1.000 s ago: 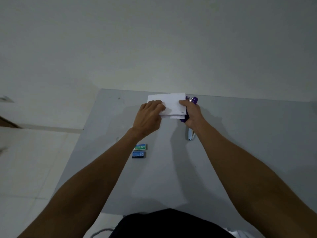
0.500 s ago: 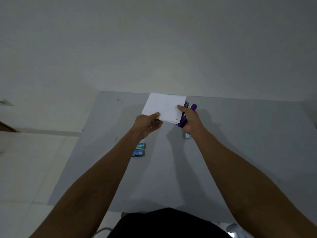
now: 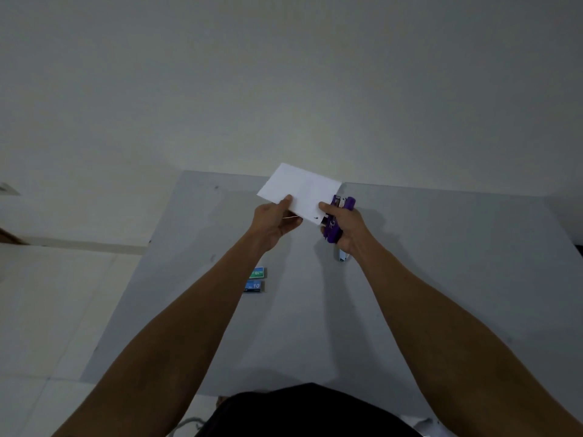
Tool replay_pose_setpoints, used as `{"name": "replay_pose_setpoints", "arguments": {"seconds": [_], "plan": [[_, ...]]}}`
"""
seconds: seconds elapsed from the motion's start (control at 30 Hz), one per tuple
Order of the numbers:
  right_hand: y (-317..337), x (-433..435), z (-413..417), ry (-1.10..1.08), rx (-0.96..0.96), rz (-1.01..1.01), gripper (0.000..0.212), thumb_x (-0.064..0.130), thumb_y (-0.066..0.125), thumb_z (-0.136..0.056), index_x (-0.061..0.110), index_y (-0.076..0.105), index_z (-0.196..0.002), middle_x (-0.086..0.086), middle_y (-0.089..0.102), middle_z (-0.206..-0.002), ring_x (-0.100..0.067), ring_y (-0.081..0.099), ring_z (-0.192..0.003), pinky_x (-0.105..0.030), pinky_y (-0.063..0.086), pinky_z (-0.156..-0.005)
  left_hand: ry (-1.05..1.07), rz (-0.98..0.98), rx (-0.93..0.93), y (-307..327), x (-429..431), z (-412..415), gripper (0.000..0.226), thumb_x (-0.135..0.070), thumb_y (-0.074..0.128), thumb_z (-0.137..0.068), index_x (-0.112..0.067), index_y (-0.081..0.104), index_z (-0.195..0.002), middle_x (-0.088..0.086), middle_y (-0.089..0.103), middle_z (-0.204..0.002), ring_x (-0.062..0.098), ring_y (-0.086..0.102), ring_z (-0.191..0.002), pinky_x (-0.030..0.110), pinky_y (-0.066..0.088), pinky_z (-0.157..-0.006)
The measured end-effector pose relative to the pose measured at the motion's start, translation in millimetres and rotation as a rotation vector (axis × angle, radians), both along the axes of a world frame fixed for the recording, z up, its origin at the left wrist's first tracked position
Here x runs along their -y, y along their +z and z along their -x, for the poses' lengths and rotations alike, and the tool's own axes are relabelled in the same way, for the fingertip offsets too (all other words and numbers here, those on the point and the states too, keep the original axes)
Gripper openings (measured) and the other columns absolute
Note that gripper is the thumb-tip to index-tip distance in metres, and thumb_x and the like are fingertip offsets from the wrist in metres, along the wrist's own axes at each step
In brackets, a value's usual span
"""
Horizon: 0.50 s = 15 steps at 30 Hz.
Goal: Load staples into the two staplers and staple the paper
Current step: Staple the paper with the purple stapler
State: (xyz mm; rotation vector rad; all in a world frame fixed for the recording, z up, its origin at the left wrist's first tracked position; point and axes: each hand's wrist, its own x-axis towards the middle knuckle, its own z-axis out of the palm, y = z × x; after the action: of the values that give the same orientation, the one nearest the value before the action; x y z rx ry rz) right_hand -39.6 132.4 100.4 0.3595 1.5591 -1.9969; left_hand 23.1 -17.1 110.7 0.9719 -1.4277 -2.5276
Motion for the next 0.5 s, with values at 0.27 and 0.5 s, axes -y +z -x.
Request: {"name": "replay_pose_setpoints", "arguments": {"seconds": [0.27, 0.5], "plan": [[5, -5, 1, 0.164, 0.015, -0.156, 0.058, 0.070, 0.060, -0.075, 0.013, 0.061, -0.088, -0.005, 0.065, -0.072, -0.016, 0.053, -0.055, -0.027, 0.045, -0.053, 0.037, 0.110, 0.008, 3, -2, 9, 0.009, 0.000, 0.068, -0.084, 0.000, 0.062, -0.077, 0.010, 0.065, -0.080, 0.019, 0.061, -0.067, 0.026, 0.060, -0.063], [8, -7, -1, 0.343, 0.090, -0.033, 0.051, 0.055, 0.045, -0.088, 0.009, 0.058, -0.103, -0.010, 0.064, -0.084, -0.019, 0.053, -0.058, -0.027, 0.044, -0.054, 0.020, 0.288, 0.018, 1, 3, 13, 0.005, -0.001, 0.066, -0.086, 0.002, 0.064, -0.084, 0.011, 0.065, -0.080, 0.019, 0.059, -0.063, 0.021, 0.058, -0.057]]}}
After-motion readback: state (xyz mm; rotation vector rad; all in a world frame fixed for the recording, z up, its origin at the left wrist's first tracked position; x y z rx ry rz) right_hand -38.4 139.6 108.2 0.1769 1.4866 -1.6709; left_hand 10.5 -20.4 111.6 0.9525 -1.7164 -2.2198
